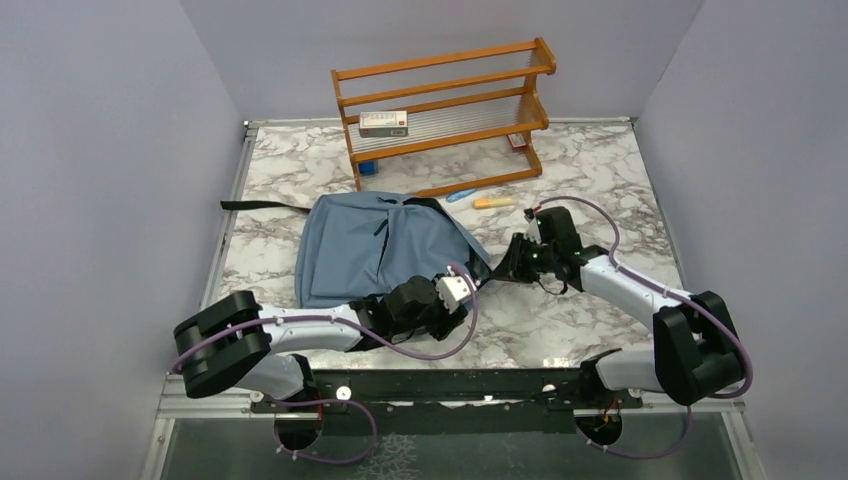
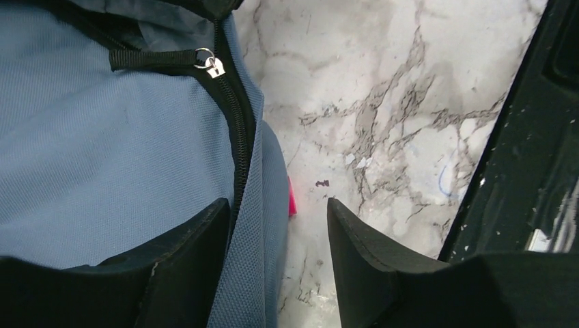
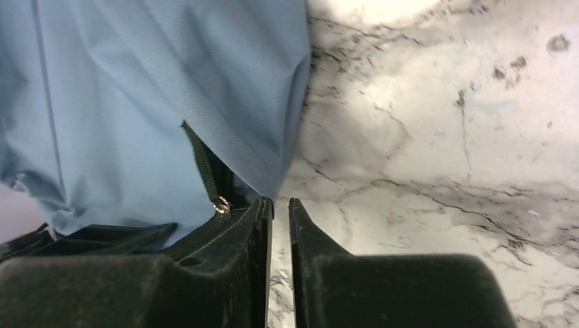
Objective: Pack the student bag
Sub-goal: Zip the student bag at the center of the board.
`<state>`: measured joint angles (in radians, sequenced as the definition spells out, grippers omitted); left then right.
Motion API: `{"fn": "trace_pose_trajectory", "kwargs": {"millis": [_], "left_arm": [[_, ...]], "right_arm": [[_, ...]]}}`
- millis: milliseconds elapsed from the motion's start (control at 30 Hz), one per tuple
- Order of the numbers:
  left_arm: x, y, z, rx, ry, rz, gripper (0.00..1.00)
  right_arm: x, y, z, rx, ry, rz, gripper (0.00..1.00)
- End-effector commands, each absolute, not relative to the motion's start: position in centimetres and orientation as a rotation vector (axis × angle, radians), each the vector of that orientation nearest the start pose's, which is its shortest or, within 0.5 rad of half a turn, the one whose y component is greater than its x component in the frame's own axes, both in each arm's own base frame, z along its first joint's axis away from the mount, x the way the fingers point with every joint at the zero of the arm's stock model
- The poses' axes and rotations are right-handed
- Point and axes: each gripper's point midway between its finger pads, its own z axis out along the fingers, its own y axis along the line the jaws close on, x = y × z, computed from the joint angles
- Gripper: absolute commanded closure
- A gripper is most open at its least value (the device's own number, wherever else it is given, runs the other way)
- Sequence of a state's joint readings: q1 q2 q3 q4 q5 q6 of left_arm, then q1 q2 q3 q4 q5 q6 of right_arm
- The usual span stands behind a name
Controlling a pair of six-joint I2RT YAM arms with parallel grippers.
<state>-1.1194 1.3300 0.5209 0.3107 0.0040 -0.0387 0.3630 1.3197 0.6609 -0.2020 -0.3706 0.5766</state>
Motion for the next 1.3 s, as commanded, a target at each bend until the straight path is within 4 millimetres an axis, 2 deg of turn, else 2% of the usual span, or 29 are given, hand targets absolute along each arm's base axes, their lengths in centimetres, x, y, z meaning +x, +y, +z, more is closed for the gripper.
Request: {"fn": "trace_pose_trajectory", "kwargs": {"millis": [0, 167, 300, 500, 667, 767, 867, 1067, 1267], "left_arm": [[15.5, -33.0, 6.2, 1.083, 1.863, -0.65, 0.46], [14.3, -32.8, 4.7, 1.124, 1.85, -0.643, 0.5], [13.8, -32.5, 3.3, 1.147, 1.858, -0.617, 0.58], [13.7, -32.0, 1.6, 1.156, 1.892, -0.587, 0.8], [13.4, -32.2, 1.1, 1.167, 1.903, -0.598, 0.83], [13.4, -32.3, 1.0, 1.173, 1.903, -0.597, 0.83], [13.4, -32.3, 1.0, 1.178, 1.9, -0.595, 0.83], [13.4, -32.5, 1.0, 1.179, 1.899, -0.599, 0.84], [13.3, -32.4, 0.9, 1.186, 1.9, -0.599, 0.84]], "right_arm": [[25.5, 17.5, 5.2, 0.148, 2.556, 0.753, 0.83], [25.2, 17.2, 3.8, 0.164, 2.582, 0.734, 0.88], [25.4, 17.1, 4.3, 0.161, 2.561, 0.728, 0.9], [26.7, 17.1, 9.1, 0.075, 2.421, 0.735, 0.84], [27.1, 18.2, 13.5, -0.082, 2.289, 0.803, 0.79], [26.8, 19.4, 15.0, -0.184, 2.231, 0.888, 0.75], [26.4, 20.5, 15.1, -0.273, 2.22, 0.937, 0.72], [26.0, 22.3, 14.6, -0.432, 2.223, 0.923, 0.64], [25.6, 24.1, 12.8, -0.552, 2.272, 0.907, 0.61]]}}
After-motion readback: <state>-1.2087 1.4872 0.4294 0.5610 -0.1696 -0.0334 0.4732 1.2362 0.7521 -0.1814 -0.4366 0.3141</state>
